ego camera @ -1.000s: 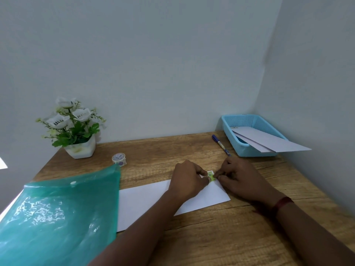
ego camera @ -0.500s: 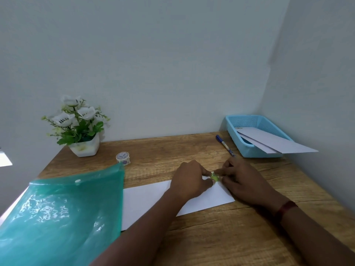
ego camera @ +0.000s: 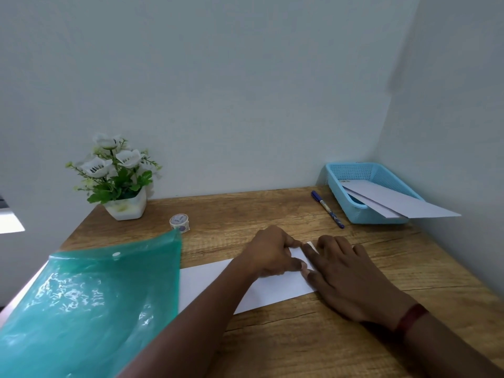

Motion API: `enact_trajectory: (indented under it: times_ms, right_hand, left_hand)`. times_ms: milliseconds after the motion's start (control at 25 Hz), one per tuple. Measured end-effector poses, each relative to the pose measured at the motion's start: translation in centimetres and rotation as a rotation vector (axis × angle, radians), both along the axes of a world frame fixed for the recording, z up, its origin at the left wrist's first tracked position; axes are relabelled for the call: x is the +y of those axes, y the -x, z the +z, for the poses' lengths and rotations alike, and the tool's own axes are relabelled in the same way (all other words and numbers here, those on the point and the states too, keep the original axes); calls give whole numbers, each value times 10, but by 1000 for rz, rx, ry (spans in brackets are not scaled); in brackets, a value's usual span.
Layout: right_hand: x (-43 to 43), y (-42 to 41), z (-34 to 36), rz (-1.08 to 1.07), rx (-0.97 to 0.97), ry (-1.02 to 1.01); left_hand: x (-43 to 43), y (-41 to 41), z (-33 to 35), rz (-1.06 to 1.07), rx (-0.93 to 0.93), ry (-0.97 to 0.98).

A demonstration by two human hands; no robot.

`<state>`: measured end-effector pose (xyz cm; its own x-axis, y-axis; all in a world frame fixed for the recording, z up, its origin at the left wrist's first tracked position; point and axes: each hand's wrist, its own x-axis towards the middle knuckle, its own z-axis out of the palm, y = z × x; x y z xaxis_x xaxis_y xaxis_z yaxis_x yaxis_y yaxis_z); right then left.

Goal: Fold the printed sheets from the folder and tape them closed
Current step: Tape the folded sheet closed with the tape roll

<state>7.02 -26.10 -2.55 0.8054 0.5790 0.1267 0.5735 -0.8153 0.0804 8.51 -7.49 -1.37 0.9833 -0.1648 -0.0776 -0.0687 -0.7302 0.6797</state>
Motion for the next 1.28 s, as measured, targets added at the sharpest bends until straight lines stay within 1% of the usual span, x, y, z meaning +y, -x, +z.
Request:
enact_trajectory:
  times_ms: [520, 800, 1040, 1280]
  right_hand:
    - [3, 4, 1, -52, 79, 8]
    - [0, 5, 3, -48, 83, -2]
    - [-8, 18, 11, -41, 125, 6]
    - [-4, 19, 12, -62, 120, 18]
  left_hand:
    - [-1, 4, 1, 0, -19, -18]
    - [-4, 7, 6, -42, -37, -122]
    - [-5, 8, 8, -33, -34, -149]
    - [-9, 10, 12, -72, -24, -253]
